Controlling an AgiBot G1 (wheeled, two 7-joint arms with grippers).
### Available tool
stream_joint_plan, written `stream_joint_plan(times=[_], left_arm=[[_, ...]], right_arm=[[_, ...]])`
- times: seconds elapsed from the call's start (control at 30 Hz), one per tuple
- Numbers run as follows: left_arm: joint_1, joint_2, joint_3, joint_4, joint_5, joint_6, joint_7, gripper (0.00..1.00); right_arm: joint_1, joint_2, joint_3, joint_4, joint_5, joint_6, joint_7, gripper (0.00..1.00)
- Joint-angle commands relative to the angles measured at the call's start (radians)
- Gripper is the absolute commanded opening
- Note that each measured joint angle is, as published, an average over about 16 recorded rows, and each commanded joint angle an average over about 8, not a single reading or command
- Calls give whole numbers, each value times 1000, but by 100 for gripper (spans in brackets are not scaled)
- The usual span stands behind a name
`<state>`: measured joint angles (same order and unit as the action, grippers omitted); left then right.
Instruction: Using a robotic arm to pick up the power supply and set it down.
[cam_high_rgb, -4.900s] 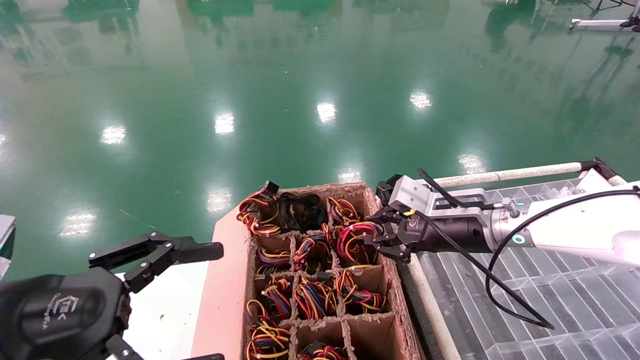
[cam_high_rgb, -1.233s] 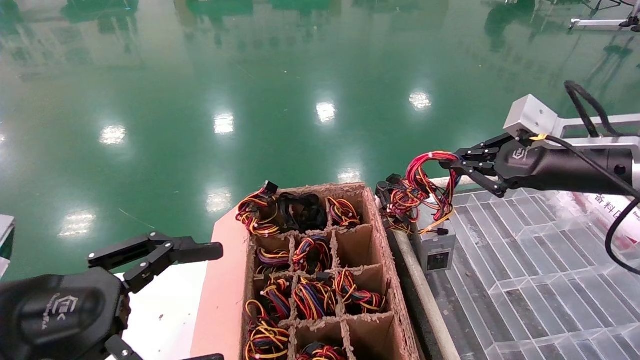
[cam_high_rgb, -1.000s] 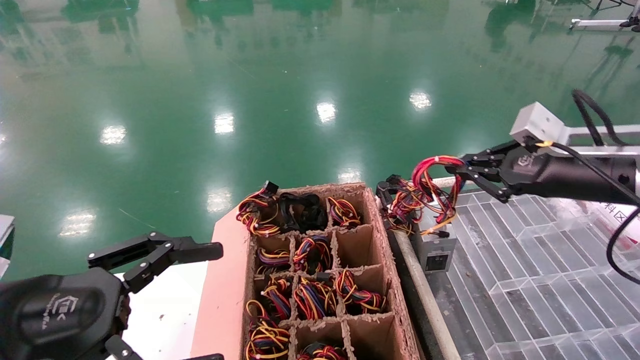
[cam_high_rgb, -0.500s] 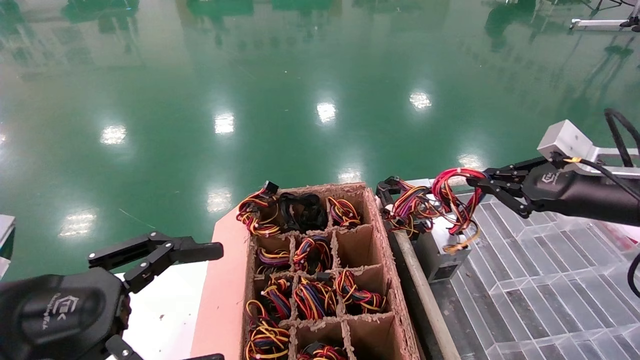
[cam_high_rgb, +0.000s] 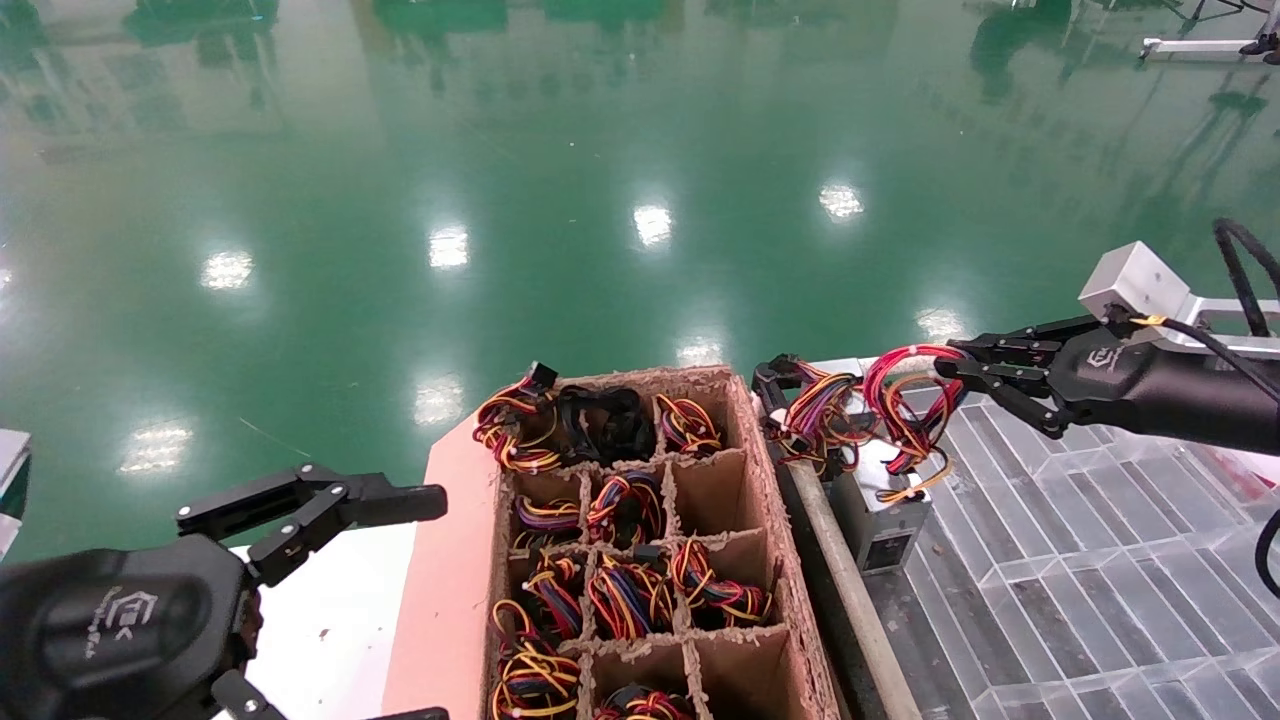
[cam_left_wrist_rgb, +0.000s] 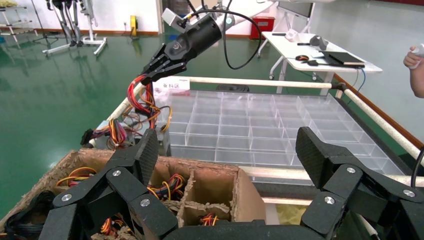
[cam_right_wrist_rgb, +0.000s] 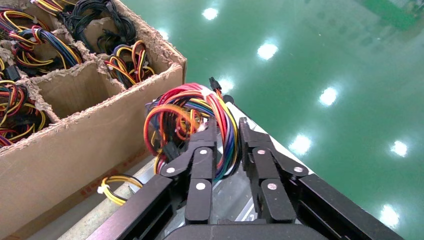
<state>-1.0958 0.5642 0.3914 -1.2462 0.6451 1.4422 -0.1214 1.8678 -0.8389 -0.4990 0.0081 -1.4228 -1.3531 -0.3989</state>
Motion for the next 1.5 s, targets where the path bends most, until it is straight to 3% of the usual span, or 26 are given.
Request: stream_joint_plan(times=[0.03, 0.4, 0.93, 1.5], left_arm=[[0, 0, 0, 0, 0, 0, 0, 100], [0, 0, 0, 0, 0, 0, 0, 100], [0, 0, 0, 0, 0, 0, 0, 100], [0, 0, 0, 0, 0, 0, 0, 100]], right_arm=[[0, 0, 0, 1, 0, 0, 0, 100], [6, 0, 2, 5, 4, -13, 7, 100], [34, 1, 39, 0, 59, -130, 94, 100], [-180, 60, 88, 328, 226, -138, 226, 100]])
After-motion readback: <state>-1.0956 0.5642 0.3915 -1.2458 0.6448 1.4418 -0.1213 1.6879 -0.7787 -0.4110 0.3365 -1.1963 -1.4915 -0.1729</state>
